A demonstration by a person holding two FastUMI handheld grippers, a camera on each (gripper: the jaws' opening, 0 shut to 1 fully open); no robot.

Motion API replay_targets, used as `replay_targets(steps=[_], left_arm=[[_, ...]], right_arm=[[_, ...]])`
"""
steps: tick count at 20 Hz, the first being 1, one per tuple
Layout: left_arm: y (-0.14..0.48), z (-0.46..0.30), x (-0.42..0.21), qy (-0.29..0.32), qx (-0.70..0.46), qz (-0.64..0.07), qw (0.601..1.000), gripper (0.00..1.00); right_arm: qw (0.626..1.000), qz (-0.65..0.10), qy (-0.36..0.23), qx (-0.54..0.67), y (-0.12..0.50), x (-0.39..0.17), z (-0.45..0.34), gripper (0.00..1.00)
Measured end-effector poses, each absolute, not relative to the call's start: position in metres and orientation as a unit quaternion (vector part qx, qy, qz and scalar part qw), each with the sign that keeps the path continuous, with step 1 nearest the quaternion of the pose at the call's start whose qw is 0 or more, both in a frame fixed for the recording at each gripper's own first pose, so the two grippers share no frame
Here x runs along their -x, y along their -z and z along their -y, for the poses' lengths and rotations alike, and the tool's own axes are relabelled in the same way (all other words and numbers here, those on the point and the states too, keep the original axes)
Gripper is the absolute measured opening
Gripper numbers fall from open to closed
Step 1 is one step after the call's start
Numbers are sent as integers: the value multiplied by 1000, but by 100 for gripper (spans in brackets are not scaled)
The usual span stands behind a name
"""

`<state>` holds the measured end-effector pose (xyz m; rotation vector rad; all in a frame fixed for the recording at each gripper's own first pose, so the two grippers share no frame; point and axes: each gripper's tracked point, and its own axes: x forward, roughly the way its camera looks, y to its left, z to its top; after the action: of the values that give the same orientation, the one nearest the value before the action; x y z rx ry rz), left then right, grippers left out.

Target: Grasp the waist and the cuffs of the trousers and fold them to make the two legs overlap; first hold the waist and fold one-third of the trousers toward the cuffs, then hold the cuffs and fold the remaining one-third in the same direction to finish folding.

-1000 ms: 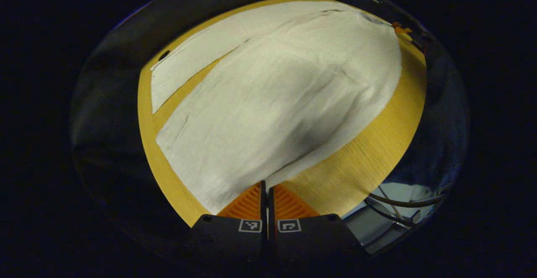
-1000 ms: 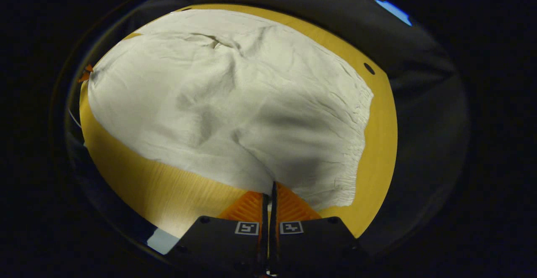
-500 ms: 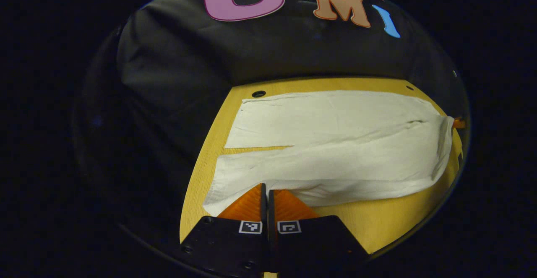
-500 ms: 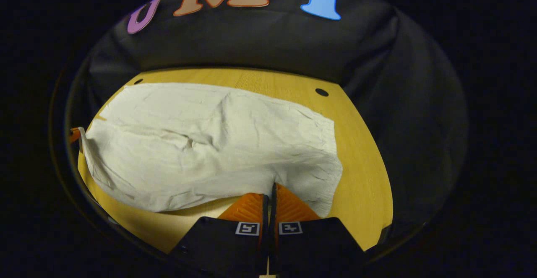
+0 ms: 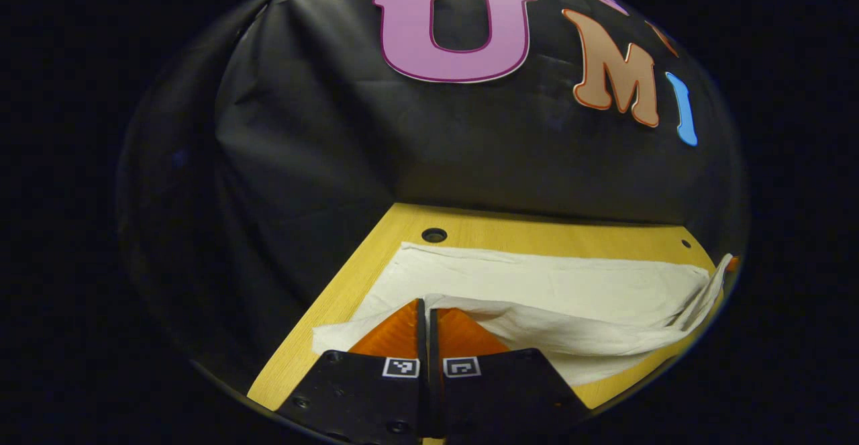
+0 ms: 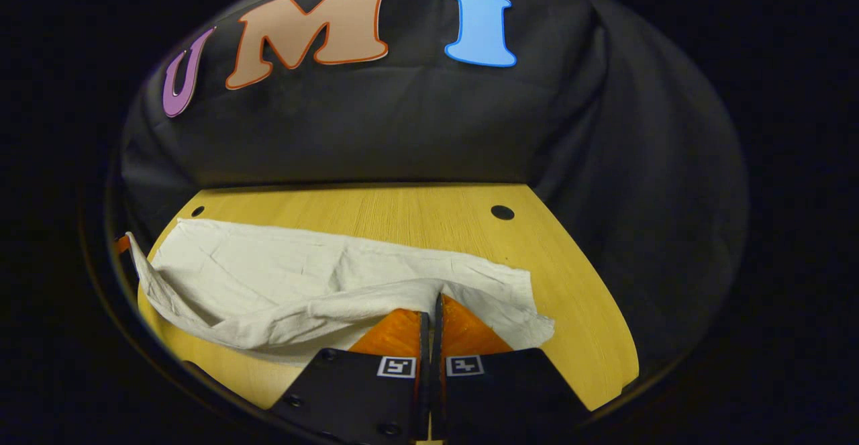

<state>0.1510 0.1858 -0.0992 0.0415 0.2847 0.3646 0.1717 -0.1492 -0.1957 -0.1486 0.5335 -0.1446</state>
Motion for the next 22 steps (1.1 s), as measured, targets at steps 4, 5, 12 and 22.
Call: replay_targets(steps=[4,5,12,22], left_arm=[[90,-200,-204,-191,-21,-122,974,0],[91,-205,-216,-193,-24,-119,974,0],[138,-226,-293,-200,-7,-152,968,0],[148,-219,-287,-225,-1,-173,959,97]], right_arm=[[966,-243,76,54,188,-225,150,2],[966,-241,78,50,191,-238,151,2],[960,-263,74,67,245,-304,151,2],[959,-277,53,-1,247,-332,153,78]])
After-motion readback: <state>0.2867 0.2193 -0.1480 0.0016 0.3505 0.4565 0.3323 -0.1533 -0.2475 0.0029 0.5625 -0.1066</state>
